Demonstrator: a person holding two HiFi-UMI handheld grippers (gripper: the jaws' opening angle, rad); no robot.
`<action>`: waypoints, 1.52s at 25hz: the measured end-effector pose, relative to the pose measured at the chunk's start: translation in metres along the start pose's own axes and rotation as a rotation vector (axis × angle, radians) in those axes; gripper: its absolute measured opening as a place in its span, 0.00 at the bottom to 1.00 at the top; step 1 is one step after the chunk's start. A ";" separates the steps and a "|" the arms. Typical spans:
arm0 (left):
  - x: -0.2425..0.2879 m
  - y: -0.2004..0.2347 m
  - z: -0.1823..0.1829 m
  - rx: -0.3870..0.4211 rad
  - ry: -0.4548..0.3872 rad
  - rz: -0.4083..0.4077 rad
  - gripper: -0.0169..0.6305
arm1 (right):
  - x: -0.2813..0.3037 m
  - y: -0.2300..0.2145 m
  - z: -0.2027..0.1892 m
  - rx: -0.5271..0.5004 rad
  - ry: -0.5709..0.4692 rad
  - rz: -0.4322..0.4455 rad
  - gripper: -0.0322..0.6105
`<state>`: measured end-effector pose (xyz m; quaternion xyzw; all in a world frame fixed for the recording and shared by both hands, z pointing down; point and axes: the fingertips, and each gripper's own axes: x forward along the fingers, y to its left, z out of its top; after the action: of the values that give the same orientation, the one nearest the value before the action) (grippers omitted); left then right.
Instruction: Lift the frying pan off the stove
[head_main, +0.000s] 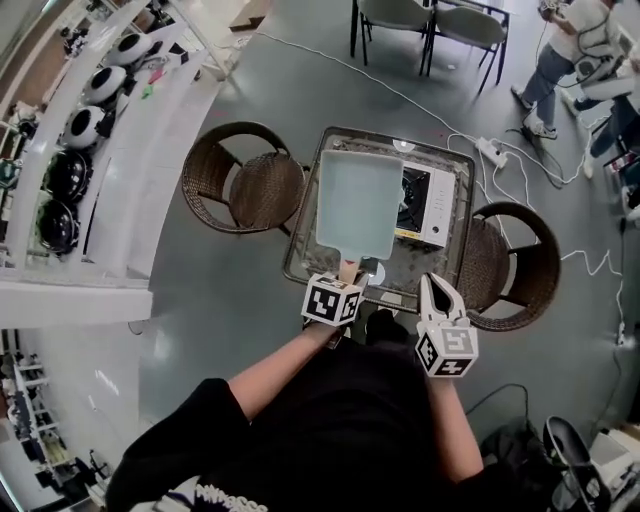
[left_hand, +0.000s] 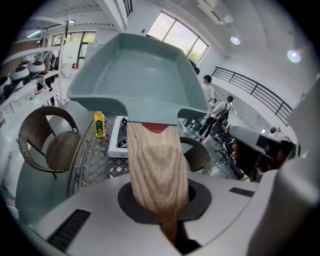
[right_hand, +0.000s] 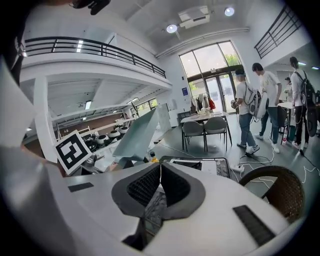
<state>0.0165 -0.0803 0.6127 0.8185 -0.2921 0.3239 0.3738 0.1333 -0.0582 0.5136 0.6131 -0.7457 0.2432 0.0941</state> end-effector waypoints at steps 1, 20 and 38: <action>-0.008 -0.001 -0.002 0.004 -0.016 -0.008 0.06 | -0.001 0.007 0.000 -0.009 -0.005 0.001 0.10; -0.152 -0.027 -0.040 0.191 -0.238 -0.030 0.06 | -0.057 0.125 -0.009 -0.094 -0.111 -0.062 0.10; -0.184 -0.006 -0.010 0.131 -0.384 0.015 0.06 | -0.064 0.133 0.023 -0.168 -0.169 -0.093 0.09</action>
<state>-0.0963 -0.0251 0.4776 0.8856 -0.3425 0.1830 0.2547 0.0239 0.0040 0.4325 0.6551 -0.7397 0.1227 0.0931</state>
